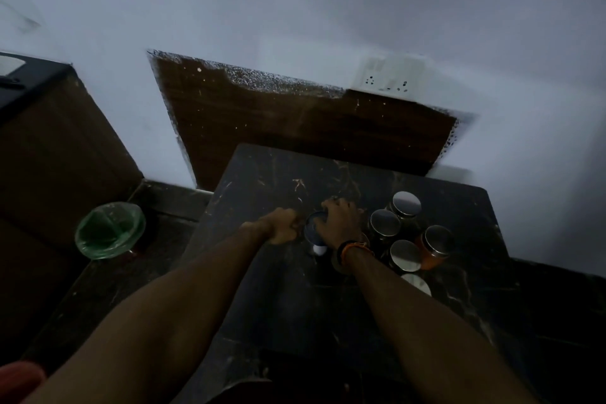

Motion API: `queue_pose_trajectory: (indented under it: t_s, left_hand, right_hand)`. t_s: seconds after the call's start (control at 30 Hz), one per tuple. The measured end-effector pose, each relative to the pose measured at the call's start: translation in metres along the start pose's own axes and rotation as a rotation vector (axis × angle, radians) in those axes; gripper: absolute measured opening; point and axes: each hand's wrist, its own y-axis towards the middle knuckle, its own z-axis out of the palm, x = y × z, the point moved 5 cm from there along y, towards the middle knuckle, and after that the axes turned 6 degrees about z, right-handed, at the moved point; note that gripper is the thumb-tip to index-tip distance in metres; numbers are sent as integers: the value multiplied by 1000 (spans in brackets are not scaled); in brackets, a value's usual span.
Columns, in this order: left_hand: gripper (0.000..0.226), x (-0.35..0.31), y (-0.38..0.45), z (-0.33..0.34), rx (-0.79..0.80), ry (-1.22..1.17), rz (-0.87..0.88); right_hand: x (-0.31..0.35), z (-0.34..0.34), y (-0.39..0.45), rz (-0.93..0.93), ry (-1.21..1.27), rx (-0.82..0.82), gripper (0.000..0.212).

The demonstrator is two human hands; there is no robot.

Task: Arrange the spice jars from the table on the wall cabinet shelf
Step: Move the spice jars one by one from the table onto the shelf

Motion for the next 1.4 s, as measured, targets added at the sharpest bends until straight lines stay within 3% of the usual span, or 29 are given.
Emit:
queue_pose_trajectory:
  t_s: [0.2, 0.43, 0.57, 0.83, 1.0, 1.13, 1.23, 1.4]
  left_hand:
    - [24, 11, 4, 15, -32, -85, 5]
    - [25, 32, 7, 15, -67, -220, -21]
    - [37, 40, 7, 23, -100, -351, -55]
    - [24, 51, 10, 30, -323, -688, -151]
    - [25, 49, 6, 36, -411, -1315, -231]
    - [49, 28, 7, 38, -219, -1700, -66]
    - [56, -2, 8, 28, -55, -1952, 110]
    - [58, -39, 2, 11, 24, -2066, 328]
  right_hand:
    - [-10, 30, 7, 75, -140, 53, 95]
    - [-10, 53, 17, 111, -194, 85, 113]
    - [-13, 58, 20, 94, -171, 54, 107]
    - [-12, 27, 28, 30, 142, 44, 96]
    - [-7, -21, 33, -82, 471, 107, 90]
    - [0, -62, 25, -255, 686, 218, 80]
    - [0, -86, 17, -285, 879, 272, 76]
    - [-4, -113, 7, -334, 1114, 269, 64]
